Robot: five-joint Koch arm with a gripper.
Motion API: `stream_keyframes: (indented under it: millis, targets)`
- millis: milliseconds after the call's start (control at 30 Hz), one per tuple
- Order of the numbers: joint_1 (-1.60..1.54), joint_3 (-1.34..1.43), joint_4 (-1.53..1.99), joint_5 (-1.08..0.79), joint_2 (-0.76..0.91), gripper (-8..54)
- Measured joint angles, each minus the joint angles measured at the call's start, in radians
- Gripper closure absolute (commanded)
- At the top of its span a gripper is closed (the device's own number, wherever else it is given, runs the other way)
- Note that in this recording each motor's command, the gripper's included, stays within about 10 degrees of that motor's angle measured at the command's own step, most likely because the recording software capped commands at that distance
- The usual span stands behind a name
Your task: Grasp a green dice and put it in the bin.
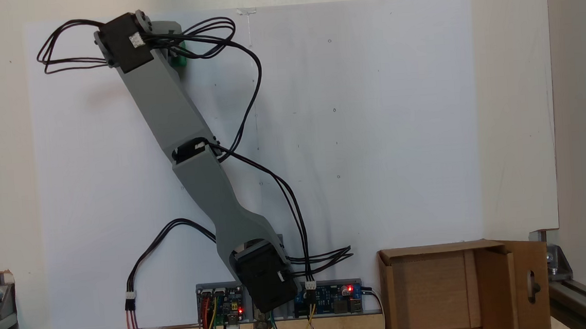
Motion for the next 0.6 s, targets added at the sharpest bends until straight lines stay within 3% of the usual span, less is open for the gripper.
stream_keyframes:
  millis: [433, 600]
  targets:
    - [0.011, 0.069, -0.074, 0.000, 0.002, 3.3]
    - [0.011, 0.069, -0.078, 0.000, 0.002, 7.6]
